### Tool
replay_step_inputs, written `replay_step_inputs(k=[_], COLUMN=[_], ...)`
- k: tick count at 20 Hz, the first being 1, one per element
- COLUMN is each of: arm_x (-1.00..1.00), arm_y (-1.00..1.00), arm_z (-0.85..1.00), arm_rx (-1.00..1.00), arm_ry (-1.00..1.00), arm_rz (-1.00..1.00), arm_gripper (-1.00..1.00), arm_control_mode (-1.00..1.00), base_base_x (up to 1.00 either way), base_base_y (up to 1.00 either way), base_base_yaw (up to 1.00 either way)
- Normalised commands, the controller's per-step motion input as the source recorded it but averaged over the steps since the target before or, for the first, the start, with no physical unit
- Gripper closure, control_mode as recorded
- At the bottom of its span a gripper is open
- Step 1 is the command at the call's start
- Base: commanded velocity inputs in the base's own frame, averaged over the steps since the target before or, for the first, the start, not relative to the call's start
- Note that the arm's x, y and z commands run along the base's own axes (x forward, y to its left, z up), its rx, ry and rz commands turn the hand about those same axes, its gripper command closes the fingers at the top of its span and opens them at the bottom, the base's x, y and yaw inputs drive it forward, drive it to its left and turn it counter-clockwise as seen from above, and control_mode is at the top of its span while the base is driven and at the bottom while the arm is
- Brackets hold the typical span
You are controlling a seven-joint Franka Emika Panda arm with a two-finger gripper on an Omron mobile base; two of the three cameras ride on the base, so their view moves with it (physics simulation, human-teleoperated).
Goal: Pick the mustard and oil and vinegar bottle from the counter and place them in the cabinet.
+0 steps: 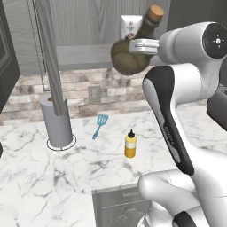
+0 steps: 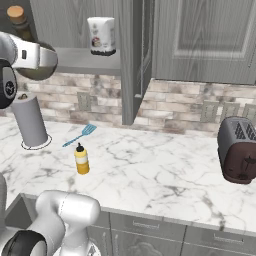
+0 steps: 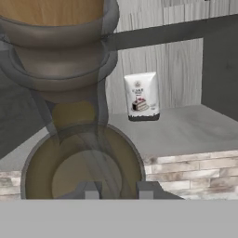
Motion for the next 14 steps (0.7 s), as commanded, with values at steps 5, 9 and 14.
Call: replay_step_inputs(k=[5, 9, 14], arm_x=[0.62, 0.41, 0.34], arm_y=[0.02, 0.22, 0.33], arm_z=[0.0, -0.03, -0.07], arm_rx=[0.05, 0.01, 0.0], arm_ry=[0.0, 0.0, 0.0], arm_rz=[-0.02, 0.0, 0.0], arm_gripper=[1.0, 1.0, 1.0], arm_control_mode=[-1.0, -1.0, -1.0], base_base_x=[0.0, 0.0, 0.0], base_base_y=[0.0, 0.0, 0.0], base_base_yaw=[0.0, 0.0, 0.0])
